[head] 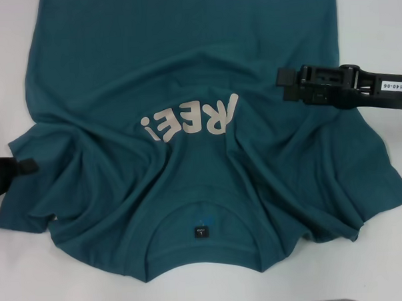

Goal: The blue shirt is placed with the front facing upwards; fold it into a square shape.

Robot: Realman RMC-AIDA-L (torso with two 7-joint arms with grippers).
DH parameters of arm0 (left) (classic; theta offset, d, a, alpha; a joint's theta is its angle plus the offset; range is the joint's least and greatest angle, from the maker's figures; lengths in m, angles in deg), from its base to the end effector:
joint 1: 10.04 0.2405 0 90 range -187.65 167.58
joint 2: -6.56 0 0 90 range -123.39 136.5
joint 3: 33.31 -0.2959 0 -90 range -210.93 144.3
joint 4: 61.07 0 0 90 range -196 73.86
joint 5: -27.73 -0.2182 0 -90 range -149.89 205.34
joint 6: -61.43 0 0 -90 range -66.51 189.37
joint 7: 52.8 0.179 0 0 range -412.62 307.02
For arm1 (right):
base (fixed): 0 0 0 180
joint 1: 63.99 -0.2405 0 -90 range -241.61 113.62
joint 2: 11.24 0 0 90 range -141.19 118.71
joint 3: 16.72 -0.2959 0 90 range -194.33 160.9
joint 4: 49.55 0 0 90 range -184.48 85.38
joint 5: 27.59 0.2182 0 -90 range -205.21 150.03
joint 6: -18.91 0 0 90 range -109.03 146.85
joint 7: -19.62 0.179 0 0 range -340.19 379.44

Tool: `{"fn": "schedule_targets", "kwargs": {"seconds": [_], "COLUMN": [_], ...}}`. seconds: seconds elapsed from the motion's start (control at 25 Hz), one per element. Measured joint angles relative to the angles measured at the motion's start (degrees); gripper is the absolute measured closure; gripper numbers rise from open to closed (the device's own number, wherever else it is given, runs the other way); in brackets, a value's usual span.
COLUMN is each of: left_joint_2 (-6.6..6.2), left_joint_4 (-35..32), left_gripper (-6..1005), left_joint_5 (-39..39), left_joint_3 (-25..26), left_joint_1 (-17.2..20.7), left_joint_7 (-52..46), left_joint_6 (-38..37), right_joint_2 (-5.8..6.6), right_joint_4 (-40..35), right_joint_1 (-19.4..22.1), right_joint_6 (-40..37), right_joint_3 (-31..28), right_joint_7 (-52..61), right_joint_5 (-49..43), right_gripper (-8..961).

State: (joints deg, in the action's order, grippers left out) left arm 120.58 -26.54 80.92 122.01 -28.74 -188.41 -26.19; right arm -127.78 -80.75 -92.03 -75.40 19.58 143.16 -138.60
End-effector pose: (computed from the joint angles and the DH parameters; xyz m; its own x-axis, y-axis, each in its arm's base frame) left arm -0.4132 0.2947 -0.0021 -0.2373 0.8479 0.4741 0.9612 0.1345 0.2407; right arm 0.2981 0.3453 -0.0360 0.1097 -0.8792 -0.4637 -0.8658 -0.3136 0.3898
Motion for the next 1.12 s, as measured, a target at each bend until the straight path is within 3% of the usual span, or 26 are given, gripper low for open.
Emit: {"fn": "schedule_targets", "kwargs": {"seconds": [0.28, 0.76, 1.12], "left_joint_2": [-1.14, -4.26, -4.46], "left_joint_4": [0.3, 5.6, 9.0], "left_gripper": [994, 992, 991], "left_joint_5": [0.0, 0.0, -0.1], "left_joint_3": [0.1, 0.6, 3.2], "left_joint_1": [0.5, 1.8, 2.6], "left_joint_7": [-0.9, -7.0, -9.3], "left_joint_6": [-0.3, 0.9, 0.4], "right_joint_2": [0.00, 0.09, 0.09], "right_joint_4": [0.0, 0.0, 0.0], "right_joint_1": [0.0, 0.0, 0.0], "right_joint_6": [0.0, 0.0, -0.3], "right_joint_3": [0.0, -0.1, -0.6], "right_joint_7": [0.3, 0.4, 0.5], "right_joint_5": [0.0, 0.0, 0.0], "right_gripper": [69, 69, 69]}}
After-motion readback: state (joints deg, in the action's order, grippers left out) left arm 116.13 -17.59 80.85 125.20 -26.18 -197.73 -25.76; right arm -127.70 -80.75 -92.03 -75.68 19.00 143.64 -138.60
